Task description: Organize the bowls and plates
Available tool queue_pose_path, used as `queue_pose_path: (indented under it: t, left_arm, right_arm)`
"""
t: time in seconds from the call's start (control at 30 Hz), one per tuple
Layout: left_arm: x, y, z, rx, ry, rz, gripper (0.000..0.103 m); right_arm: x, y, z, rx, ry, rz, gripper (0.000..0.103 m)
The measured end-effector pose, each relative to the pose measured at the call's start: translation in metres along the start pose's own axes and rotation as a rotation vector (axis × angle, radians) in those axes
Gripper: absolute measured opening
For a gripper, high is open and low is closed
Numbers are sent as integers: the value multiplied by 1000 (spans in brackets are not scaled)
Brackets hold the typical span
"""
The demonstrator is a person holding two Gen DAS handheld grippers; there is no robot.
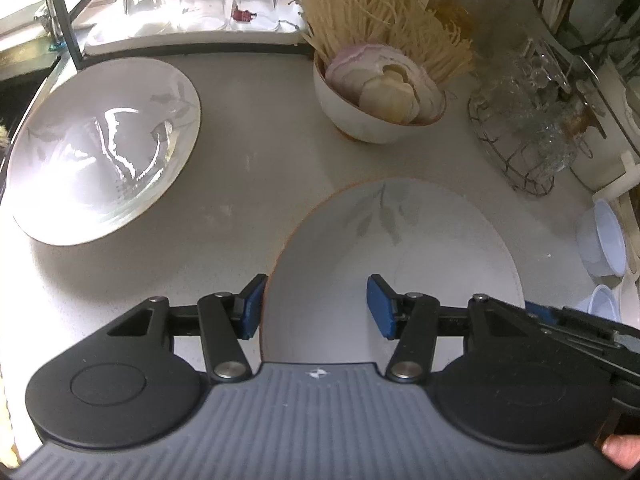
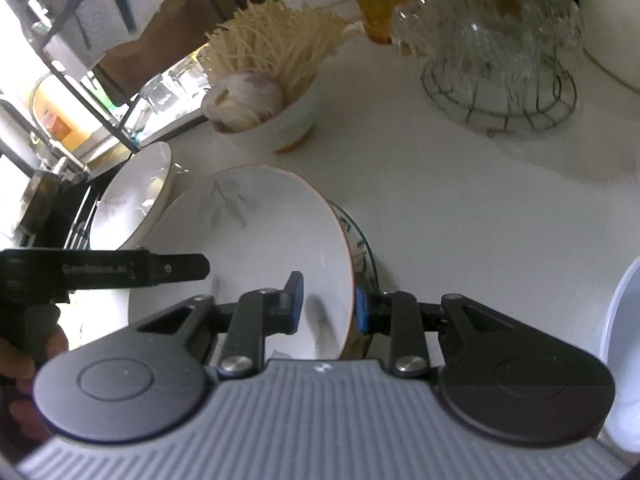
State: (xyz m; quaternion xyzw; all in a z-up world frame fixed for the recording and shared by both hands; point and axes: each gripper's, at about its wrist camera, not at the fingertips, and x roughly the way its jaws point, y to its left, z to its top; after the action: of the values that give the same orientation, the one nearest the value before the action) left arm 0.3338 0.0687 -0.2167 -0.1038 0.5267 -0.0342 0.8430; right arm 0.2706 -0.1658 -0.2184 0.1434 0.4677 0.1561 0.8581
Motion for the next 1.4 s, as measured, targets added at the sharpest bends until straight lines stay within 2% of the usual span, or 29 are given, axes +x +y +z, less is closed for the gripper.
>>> queue_pose_path:
  t: [0.23,0.67,0.97,1.03,1.23,1.4]
  left_arm:
    - [-12,-2,3,12,-52,-5,60]
    - [-75,4,2,-21,-111,-14,60]
    - [-110,10,-11,-25,-123,-32,60]
    - [-117,10,-13,-18,-130,-33,60]
    - [-137,9,-18,-2,-162,-38,60]
    - [-168,1,-22,7,-209,-61,60]
  right_arm:
    - [-2,-6,0,90,10,18,31]
    - [-13,10,4,179,28,-123,31]
    - [-16,6,3,272,76,-134,32]
    - [-22,9,2,268,60,-160,37]
    - [-40,19,0,228,3,-155,37]
    - [-80,37,0,176,-118,-130,37]
